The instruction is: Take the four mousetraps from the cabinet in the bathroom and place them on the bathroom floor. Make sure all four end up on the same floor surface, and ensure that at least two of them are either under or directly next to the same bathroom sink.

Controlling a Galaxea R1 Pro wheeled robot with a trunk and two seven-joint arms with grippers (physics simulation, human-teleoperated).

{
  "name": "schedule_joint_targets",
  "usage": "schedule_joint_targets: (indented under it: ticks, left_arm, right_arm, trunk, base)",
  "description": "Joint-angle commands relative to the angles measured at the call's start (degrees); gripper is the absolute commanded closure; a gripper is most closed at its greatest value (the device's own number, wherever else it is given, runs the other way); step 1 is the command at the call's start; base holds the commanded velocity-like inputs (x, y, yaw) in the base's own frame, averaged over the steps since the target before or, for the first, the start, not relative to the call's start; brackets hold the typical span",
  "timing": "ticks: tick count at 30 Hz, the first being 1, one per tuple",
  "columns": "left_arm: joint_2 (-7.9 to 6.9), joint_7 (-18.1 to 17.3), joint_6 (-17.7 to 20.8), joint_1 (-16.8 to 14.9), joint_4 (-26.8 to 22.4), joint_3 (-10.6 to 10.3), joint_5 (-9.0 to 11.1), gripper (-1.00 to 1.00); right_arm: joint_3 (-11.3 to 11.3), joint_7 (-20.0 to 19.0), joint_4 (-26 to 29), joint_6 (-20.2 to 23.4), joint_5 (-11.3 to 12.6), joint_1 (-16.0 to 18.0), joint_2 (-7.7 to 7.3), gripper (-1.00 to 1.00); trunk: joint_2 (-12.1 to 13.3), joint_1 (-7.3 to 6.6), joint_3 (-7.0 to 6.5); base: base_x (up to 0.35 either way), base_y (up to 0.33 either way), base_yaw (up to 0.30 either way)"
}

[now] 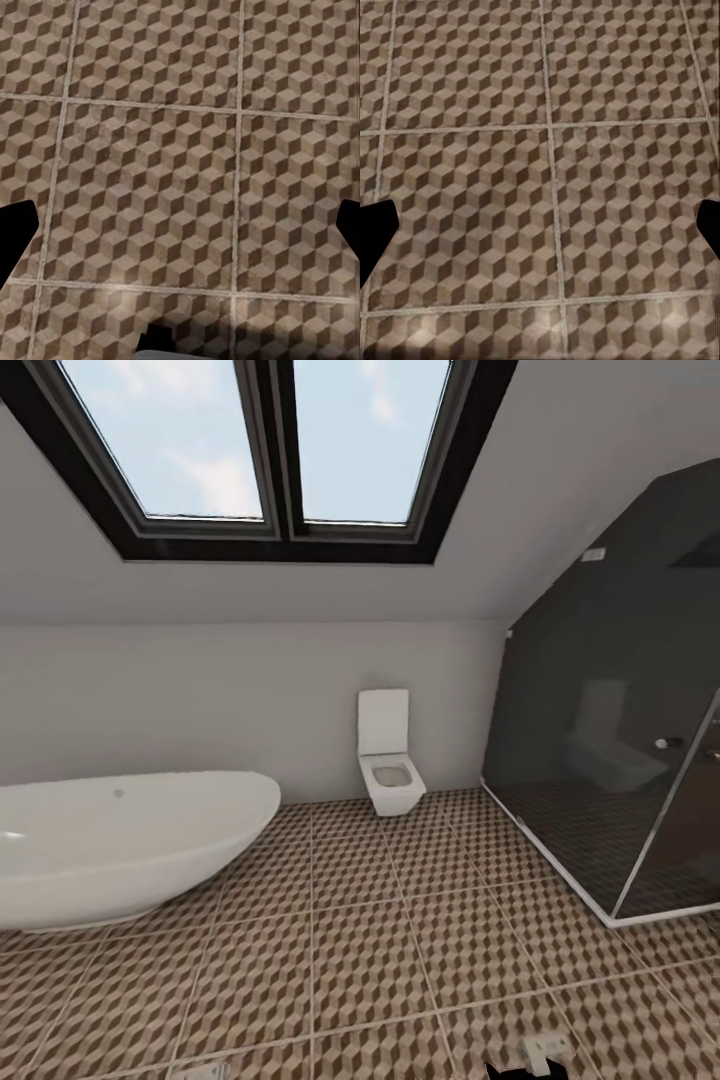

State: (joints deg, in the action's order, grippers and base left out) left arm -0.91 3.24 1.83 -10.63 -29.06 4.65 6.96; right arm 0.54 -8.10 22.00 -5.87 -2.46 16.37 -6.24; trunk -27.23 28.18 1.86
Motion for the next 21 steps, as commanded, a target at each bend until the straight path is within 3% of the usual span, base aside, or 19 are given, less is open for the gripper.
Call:
schedule_joint_targets:
  ticks: [1, 11, 21]
  left_arm:
    - [-0.02, 0.2, 0.2, 0.0, -0.1, -0.1, 0.6, -1.00]
    - [-0.05, 0.2, 0.2, 0.0, -0.1, -0.1, 0.6, -1.00]
    - [-0.08, 0.2, 0.2, 0.0, -0.1, -0.1, 0.6, -1.00]
  right_arm:
    - [0.1, -0.1, -0.1, -0.2, -0.3, 0.1, 0.00, -1.00]
    - [0.0, 0.6, 0.0, -0.2, -0.3, 0.1, 0.00, -1.00]
    - [0.0, 0.6, 0.0, -0.2, -0.4, 0.1, 0.00, -1.00]
  trunk:
    - [0.3, -0.20, -0.06]
    - [4.3, -2.39, -1.86]
    - [4.3, -2.39, -1.86]
  base:
    - [0.000, 0.000, -0.272]
    - [0.000, 0.000, -0.255]
    - [0.000, 0.000, -0.217]
